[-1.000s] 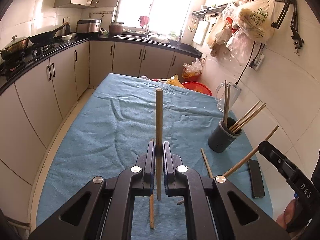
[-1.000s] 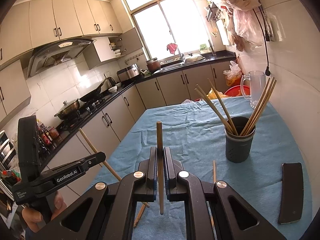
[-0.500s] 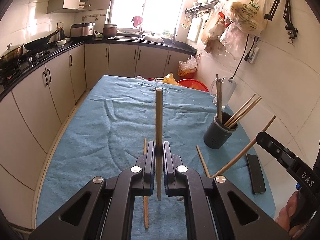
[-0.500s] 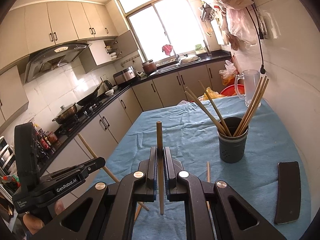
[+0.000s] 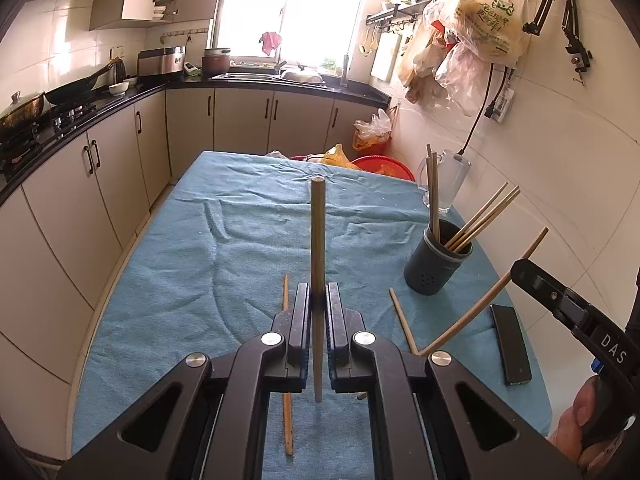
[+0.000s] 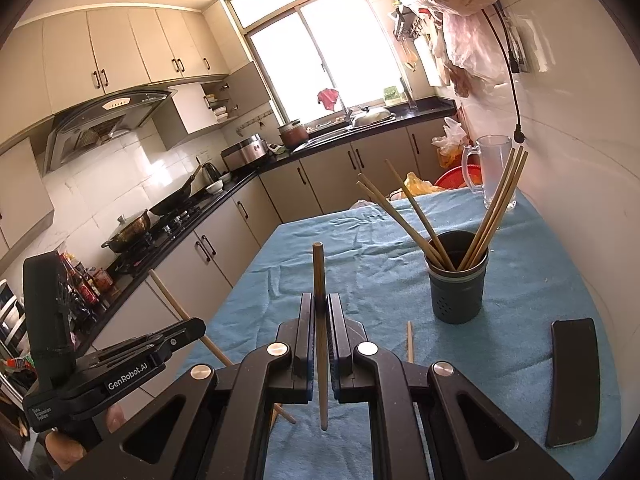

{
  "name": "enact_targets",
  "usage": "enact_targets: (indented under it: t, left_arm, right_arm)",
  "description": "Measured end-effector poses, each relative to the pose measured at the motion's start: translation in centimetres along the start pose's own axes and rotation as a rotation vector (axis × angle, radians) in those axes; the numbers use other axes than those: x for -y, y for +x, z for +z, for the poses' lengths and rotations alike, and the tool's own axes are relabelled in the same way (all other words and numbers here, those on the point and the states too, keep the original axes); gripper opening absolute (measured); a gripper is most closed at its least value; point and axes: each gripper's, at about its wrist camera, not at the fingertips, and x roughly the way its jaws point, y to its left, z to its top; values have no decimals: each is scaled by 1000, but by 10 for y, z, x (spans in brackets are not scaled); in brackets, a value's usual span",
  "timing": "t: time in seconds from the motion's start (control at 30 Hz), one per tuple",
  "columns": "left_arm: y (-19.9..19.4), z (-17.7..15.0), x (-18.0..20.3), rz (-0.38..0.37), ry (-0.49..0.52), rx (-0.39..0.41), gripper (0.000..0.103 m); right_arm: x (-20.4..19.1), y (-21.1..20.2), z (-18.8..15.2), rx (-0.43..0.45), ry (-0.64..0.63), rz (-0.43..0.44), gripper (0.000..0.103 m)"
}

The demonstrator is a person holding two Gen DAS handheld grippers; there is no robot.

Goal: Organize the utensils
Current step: 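Lift the left tool's chopstick upright toward the holder while the right tool carries its own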

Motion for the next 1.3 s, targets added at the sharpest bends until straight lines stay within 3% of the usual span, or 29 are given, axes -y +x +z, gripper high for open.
enact_targets:
  t: [0.8, 1.3]
  left_arm:
    - [-10, 13, 24, -34, 45, 22, 6]
    - [-10, 37, 67, -94, 106, 22, 6]
  right_arm:
    - [34, -32, 10, 74, 74, -30, 7]
    - [77, -74, 33, 177, 147, -82, 7]
